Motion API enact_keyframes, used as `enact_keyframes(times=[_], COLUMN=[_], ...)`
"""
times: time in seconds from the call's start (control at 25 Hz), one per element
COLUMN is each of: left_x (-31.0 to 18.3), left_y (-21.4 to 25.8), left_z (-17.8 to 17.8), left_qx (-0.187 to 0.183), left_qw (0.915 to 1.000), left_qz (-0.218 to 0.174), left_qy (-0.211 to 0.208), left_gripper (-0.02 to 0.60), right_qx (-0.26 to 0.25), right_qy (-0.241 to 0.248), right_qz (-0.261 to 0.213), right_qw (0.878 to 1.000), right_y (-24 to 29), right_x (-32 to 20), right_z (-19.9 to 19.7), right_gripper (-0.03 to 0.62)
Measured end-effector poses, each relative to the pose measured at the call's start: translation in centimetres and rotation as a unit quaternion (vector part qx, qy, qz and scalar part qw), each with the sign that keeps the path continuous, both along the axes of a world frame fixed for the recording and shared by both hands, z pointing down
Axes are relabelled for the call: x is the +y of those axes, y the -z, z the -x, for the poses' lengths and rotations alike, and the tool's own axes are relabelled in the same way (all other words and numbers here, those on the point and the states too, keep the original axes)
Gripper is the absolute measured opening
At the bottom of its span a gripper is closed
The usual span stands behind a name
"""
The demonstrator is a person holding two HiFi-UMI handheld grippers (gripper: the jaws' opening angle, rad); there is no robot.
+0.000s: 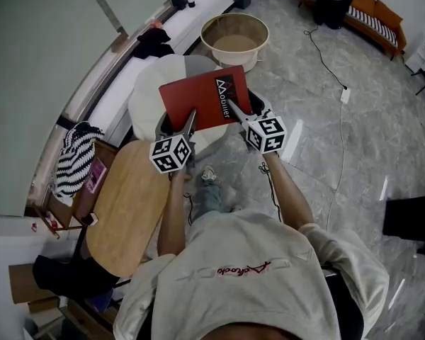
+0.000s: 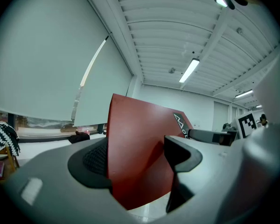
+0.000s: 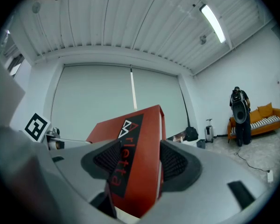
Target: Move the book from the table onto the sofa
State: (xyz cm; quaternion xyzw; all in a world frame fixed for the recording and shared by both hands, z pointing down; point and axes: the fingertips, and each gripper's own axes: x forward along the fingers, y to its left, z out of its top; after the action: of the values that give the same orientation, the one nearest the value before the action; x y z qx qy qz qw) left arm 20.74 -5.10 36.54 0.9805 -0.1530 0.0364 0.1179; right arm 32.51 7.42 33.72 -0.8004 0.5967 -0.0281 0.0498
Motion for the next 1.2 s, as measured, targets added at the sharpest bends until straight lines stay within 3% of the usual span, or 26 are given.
enact_keyframes(times=[0.6, 1.2], left_x=[-6.4, -21.0], left_y=[-1.8, -2.0], left_z=[-6.7, -12.5], left_qx=[0.001, 0.006], left_qw=[0.9997, 0.9991], left_qz=[0.021, 0.043], left_qy=[-0.011, -0.004], left_gripper=[0.365, 0.365], right_qx=[0.003, 0.008], right_qy=[-0.008, -0.001], right_qz=[0.018, 0.040], right_qw=[1.000, 0.999], right_y=[-1.3, -0.9], right_x=[-6.3, -21.3], right_z=[-6.4, -12.4], right_gripper=[0.261, 0.261])
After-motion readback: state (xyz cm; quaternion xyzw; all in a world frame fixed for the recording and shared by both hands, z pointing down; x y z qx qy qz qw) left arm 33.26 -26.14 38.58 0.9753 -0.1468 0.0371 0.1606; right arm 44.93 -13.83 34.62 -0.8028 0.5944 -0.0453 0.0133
